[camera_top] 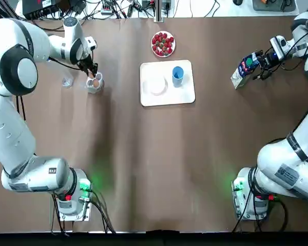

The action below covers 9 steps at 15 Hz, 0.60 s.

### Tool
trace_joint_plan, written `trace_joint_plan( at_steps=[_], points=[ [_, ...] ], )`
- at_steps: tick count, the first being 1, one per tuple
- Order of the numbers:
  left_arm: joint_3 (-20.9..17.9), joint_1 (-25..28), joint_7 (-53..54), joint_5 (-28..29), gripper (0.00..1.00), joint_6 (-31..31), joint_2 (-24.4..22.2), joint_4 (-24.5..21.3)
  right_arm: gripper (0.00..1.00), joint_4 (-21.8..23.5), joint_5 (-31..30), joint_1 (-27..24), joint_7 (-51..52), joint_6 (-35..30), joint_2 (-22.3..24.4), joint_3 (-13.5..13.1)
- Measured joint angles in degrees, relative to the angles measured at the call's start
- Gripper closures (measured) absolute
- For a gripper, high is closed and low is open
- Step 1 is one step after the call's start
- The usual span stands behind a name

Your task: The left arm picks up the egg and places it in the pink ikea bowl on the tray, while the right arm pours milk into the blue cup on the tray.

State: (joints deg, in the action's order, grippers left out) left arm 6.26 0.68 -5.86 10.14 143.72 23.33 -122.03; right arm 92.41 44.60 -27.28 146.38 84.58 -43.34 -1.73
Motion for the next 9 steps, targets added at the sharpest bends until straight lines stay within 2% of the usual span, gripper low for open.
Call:
trace_joint_plan(
  at_steps=[9],
  points=[
    [0.0,0.0,-1.9,0.0,0.52,0.1,-0.2,0.5,0.00,0.0,3.8,-0.6,0.0,0.0,-1.5,-0.1]
  ],
)
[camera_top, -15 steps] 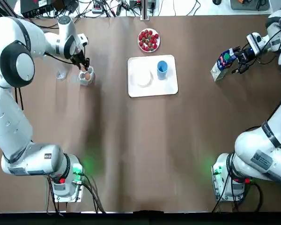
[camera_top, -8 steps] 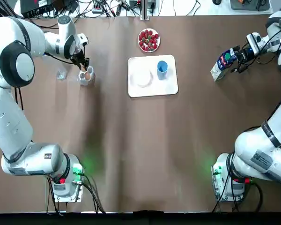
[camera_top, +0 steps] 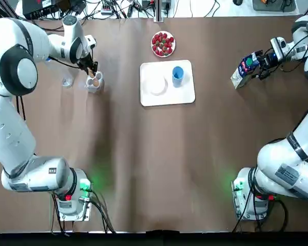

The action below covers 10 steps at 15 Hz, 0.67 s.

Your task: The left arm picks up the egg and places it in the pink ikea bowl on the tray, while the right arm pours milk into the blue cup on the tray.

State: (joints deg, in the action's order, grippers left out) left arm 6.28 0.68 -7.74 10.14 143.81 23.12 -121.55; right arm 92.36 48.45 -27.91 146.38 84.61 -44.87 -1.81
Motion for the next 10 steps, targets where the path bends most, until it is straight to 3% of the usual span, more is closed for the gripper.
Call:
trace_joint_plan(
  at_steps=[4,10],
  points=[
    [0.0,0.0,-0.6,0.0,0.52,-1.3,-1.8,0.2,0.00,-0.1,0.3,0.0,0.0,0.0,-0.6,0.0],
    [0.9,0.0,-2.7,-1.6,0.52,-8.6,-5.8,2.5,0.00,-0.1,0.5,0.0,0.0,0.0,-0.7,0.2]
  ],
)
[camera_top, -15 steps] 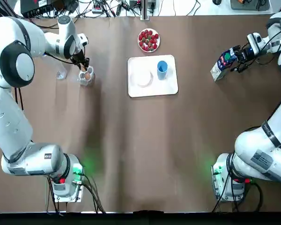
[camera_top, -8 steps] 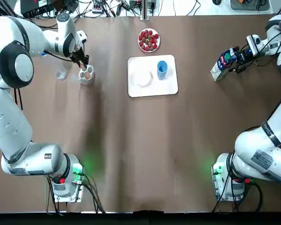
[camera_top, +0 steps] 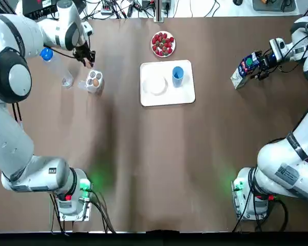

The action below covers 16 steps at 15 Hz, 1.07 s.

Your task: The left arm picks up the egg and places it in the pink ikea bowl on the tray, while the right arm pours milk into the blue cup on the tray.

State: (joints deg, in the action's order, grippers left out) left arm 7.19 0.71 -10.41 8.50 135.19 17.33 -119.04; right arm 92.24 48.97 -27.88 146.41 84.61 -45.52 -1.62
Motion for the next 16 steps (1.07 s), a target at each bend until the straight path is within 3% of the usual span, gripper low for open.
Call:
trace_joint_plan(
  at_steps=[2,5,10,14,16],
  points=[
    [2.8,0.0,-1.2,-4.9,0.52,-6.5,-1.1,4.9,0.00,0.0,0.0,0.1,0.1,0.0,-0.1,0.1],
    [6.6,-0.2,-7.7,-6.4,0.52,-11.4,-1.3,10.0,0.00,0.0,0.0,0.1,0.1,0.0,-0.1,0.2],
    [14.7,-2.0,-22.0,-6.5,0.52,-12.1,-1.0,11.2,0.00,0.0,0.0,0.6,0.4,0.0,-0.2,0.3],
    [16.0,-7.9,-30.9,-7.2,0.52,-12.0,0.5,11.5,0.00,0.0,0.0,1.1,0.8,0.0,-0.2,0.4],
    [16.0,-11.4,-35.4,-8.3,0.52,-11.9,2.3,13.8,0.00,0.0,0.0,1.3,0.9,0.0,-0.3,0.4]
  ],
)
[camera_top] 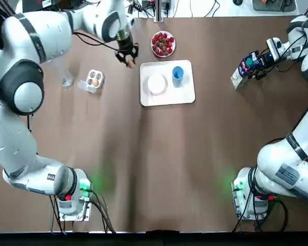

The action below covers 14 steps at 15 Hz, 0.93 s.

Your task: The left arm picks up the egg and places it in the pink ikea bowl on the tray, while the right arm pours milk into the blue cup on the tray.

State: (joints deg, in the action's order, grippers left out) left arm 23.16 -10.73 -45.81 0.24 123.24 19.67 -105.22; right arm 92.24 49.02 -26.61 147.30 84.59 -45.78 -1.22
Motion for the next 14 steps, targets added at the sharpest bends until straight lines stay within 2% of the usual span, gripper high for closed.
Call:
trace_joint_plan(
  at_steps=[4,6,7,9,10,11,14],
  points=[
    [-0.1,-7.2,-7.8,-0.1,0.52,0.7,7.2,6.6,0.01,0.0,0.0,0.1,0.1,-0.1,-0.3,0.0],
    [-0.1,-9.9,-9.3,-0.1,0.52,3.8,10.5,8.4,0.04,0.0,0.0,0.2,0.1,-0.1,-0.5,0.0],
    [-0.2,-10.8,-9.8,-0.1,0.52,5.7,11.9,8.7,0.07,0.0,0.0,0.4,0.1,-0.1,-0.5,0.0],
    [-0.2,-12.4,-10.4,-0.1,0.52,8.0,14.9,9.1,0.25,0.0,0.0,0.9,0.1,-0.1,-0.6,0.0],
    [-0.3,-12.6,-10.4,-0.1,0.52,8.1,15.5,9.2,0.25,0.0,0.0,1.0,0.1,-0.1,-0.6,0.0],
    [-0.4,-12.7,-10.4,-0.1,0.52,8.2,15.9,9.2,0.31,0.0,0.0,1.1,0.1,-0.1,-0.6,0.0],
    [-0.5,-12.9,-10.4,0.2,0.52,9.6,16.9,9.2,0.39,0.0,-0.1,1.1,0.1,-0.1,-0.6,0.0]
  ],
)
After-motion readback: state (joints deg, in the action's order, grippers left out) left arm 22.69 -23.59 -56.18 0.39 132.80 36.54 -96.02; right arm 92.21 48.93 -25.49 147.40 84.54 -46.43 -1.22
